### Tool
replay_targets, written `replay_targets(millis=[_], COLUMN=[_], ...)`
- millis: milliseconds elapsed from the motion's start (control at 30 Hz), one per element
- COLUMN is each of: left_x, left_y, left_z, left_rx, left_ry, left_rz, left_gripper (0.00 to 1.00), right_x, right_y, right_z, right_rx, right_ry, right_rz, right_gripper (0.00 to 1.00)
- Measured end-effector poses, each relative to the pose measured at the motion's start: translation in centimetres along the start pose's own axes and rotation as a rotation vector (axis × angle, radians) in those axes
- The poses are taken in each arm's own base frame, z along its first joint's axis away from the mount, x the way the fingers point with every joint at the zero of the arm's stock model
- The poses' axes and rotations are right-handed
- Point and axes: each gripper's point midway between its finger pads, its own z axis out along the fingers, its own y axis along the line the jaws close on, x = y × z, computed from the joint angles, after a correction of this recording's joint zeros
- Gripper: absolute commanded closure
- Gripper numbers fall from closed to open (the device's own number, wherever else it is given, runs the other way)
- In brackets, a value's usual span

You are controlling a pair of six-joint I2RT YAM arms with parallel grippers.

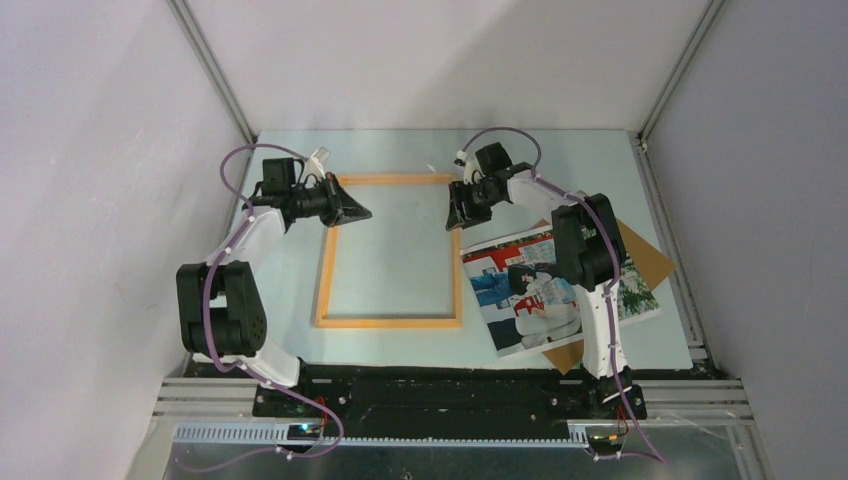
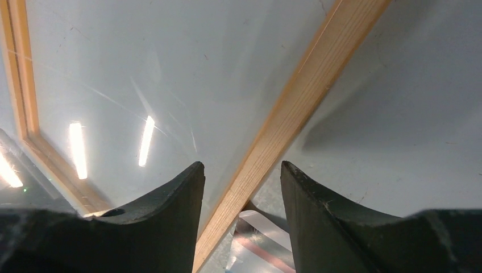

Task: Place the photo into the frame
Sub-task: Place the photo frame item in the photo frame.

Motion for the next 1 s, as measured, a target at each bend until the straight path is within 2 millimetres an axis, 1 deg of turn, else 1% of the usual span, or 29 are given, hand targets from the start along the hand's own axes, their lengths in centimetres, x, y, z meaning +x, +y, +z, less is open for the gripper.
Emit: replay_targets(millis=[133, 233, 433, 700, 1000], left_x=[0.0, 0.1, 0.4, 1.1, 1.4], left_y=[0.0, 0.2, 0.9, 2.1, 2.8], left_z=[0.0, 0.0, 0.0, 0.2, 0.3], left_rx=[0.0, -0.004, -0.035, -0.066, -0.088], left_ry=[0.001, 0.002, 0.01, 0.039, 0.05], left_rz=[0.008, 0.014, 0.03, 0.028, 0.022], left_gripper=[1.0, 1.0, 1.0, 1.0, 1.0], right_x=[0.3, 0.3, 0.4, 0.5, 0.5], right_y=[0.2, 0.0, -0.3, -0.9, -1.1], right_z=[0.2, 0.2, 0.1, 0.0, -0.1], right_rx=[-0.001, 0.011, 0.026, 0.05, 0.058], right_ry=[0.009, 0.011, 0.014, 0.015, 0.017], right_rz=[0.0, 0.001, 0.003, 0.004, 0.0], right_gripper=[0.53, 0.57, 0.65, 0.7, 0.72])
